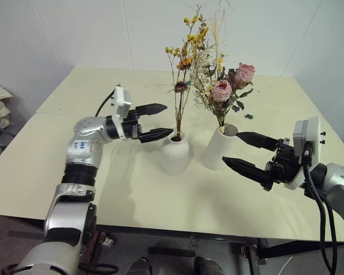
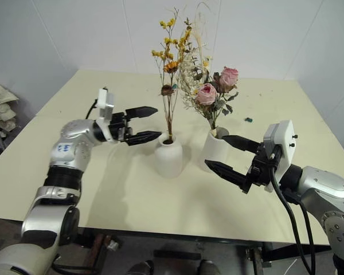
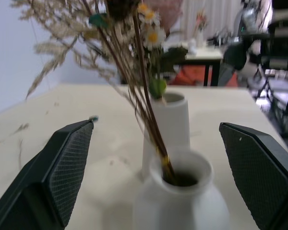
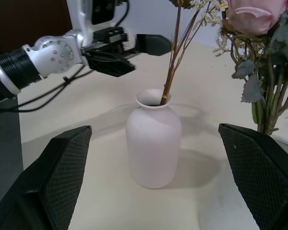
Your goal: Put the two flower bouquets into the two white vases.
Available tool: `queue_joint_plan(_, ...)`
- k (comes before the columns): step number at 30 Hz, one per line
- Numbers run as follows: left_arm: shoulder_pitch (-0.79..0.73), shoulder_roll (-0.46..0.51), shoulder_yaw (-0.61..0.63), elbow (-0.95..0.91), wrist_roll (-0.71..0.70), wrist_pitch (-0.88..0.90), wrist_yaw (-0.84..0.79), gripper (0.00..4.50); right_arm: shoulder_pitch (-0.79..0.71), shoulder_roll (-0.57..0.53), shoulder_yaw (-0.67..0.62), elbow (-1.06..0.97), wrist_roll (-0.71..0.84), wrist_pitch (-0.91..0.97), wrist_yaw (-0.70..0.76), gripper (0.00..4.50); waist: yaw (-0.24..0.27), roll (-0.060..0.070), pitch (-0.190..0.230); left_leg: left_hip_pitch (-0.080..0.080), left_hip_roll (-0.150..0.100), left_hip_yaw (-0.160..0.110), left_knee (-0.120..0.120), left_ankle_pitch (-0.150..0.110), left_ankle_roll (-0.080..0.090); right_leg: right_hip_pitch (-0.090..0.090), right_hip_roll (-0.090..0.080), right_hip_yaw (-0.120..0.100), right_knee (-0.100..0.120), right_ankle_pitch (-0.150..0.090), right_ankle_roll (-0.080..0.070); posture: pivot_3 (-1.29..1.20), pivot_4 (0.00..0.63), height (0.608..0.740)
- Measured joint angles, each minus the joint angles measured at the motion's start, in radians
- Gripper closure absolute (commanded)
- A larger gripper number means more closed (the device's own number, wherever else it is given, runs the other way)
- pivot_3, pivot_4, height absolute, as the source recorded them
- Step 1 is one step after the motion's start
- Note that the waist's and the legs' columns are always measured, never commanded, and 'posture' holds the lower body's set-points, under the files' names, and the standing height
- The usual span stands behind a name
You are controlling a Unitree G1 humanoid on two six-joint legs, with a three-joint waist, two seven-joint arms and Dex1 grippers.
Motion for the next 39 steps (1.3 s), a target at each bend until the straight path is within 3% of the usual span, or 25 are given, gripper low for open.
queue_joint_plan(5, -0.053, -0.046, -0.006, 0.09, 0.013, -0.022, 0.001, 0.02, 0.035, 0.0, -0.013, -0.012, 0.001, 0.001, -0.002, 0.0, -0.013, 0.0, 0.0, 0.001, 0.0, 0.0, -0.001, -0.001, 0.001, -0.001, 0.0, 0.0, 0.001, 0.0, 0.0, 0.0, 0.15, 0.74)
queue_joint_plan(7, -0.069, -0.056, -0.01, 0.122, 0.028, -0.045, 0.011, 0.4, 0.051, 0.0, -0.019, -0.027, 0.003, 0.002, -0.007, 0.0, -0.012, 0.0, 0.0, 0.001, 0.0, 0.0, -0.001, -0.001, 0.001, -0.001, 0.001, 0.0, 0.001, 0.0, 0.0, 0.0, 0.15, 0.74)
queue_joint_plan(12, -0.124, -0.073, -0.001, 0.209, 0.037, -0.113, 0.013, 1.83, 0.092, 0.0, -0.056, -0.069, 0.016, 0.003, -0.036, 0.0, -0.01, 0.0, 0.0, 0.0, 0.0, 0.0, 0.0, -0.001, 0.001, -0.001, 0.0, 0.0, 0.001, 0.0, 0.0, 0.0, 0.15, 0.74)
queue_joint_plan(21, -0.137, -0.036, -0.029, 0.207, 0.065, -0.063, -0.038, 4.49, 0.117, 0.0, -0.078, -0.085, 0.026, 0.003, -0.048, 0.0, -0.01, 0.0, 0.0, 0.0, 0.0, 0.0, 0.0, -0.001, 0.001, -0.001, 0.0, 0.0, 0.001, 0.0, 0.0, 0.0, 0.15, 0.74)
queue_joint_plan(39, -0.049, 0.036, -0.09, -0.02, 0.083, 0.12, -0.039, 4.49, 0.114, 0.0, -0.078, -0.085, 0.025, 0.003, -0.049, 0.0, -0.012, 0.0, 0.0, 0.001, 0.0, 0.0, 0.0, -0.001, 0.001, -0.001, 0.0, 0.0, 0.002, 0.0, 0.0, 0.0, 0.15, 0.74)
